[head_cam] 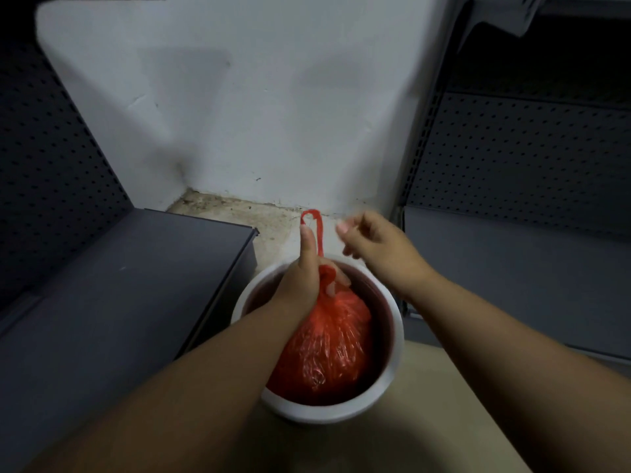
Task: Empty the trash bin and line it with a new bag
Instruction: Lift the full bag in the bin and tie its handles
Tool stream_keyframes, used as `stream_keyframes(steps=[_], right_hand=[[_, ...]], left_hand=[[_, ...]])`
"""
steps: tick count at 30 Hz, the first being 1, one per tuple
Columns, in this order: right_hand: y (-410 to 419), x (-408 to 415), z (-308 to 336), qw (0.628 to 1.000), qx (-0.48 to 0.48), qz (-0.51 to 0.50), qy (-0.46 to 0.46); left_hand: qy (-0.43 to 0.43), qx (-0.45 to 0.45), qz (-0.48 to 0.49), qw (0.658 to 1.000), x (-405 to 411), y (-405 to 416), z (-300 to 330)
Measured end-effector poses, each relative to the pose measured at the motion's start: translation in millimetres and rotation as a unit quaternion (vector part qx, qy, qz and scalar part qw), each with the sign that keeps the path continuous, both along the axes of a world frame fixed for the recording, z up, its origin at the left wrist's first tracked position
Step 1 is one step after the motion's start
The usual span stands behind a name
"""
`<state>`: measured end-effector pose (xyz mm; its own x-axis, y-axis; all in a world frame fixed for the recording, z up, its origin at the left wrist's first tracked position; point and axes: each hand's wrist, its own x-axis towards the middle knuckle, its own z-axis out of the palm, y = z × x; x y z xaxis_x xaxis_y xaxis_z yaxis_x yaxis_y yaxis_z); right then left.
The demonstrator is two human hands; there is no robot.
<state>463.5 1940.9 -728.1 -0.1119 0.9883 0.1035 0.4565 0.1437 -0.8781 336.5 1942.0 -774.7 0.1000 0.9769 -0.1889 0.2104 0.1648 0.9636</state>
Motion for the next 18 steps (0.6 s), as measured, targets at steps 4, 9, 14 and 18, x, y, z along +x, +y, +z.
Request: stream_keyframes(steps=[4, 9, 14, 18], right_hand=[[-8.8, 1.8, -13.0, 0.983, -0.014, 0.108, -0.146], [-4.7, -1.2, -13.0, 0.992, -0.027, 0.114, -0.046], [7.3, 8.9, -25.0, 0.985, -0.094, -0.073, 0.124], [5.6, 4.9, -43.5, 0.911, -0.175, -0.177, 0.33]], left_hand=[[-0.048, -0.042, 0.019, 0.998, 2.0, 4.5, 3.8], [0.014, -0.025, -0.029, 0.999, -4.8, 7.2, 2.9], [0.065, 0.013, -0.071, 0.995, -15.4, 1.5, -5.4], [0.191, 0.078, -0.104, 0.973, -20.2, -3.3, -10.7]])
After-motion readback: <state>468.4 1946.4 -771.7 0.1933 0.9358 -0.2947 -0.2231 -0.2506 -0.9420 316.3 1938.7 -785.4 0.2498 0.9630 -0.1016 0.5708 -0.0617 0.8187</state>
